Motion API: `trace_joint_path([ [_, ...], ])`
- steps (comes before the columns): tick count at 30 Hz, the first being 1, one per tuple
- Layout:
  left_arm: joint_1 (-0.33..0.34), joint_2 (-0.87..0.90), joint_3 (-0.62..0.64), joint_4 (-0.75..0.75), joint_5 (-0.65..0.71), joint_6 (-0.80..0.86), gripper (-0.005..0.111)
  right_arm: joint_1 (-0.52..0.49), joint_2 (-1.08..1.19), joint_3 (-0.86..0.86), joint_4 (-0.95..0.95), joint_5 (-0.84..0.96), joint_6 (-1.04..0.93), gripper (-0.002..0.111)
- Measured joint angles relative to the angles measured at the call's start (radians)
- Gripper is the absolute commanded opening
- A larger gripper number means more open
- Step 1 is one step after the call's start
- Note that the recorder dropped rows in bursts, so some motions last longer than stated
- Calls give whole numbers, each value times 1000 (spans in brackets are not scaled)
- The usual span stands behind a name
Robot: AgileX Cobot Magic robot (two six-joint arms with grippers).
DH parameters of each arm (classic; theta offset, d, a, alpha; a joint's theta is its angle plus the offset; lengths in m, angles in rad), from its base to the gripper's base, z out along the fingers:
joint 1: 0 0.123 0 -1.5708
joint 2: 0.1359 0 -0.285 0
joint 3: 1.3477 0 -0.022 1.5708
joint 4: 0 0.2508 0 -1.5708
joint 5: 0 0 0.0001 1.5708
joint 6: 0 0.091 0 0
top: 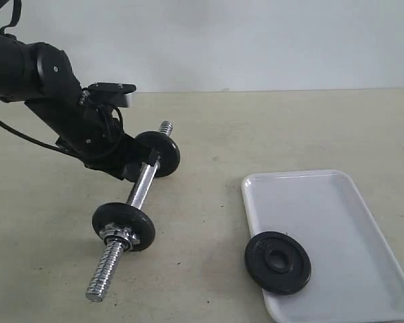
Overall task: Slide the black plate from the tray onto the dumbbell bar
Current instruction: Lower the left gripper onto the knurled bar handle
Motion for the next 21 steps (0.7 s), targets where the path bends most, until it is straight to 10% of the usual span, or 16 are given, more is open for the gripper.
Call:
trace_joint_path([
  [21, -93, 16, 0, -380, -63, 270, 43, 0, 0, 0, 0, 0, -4, 0],
])
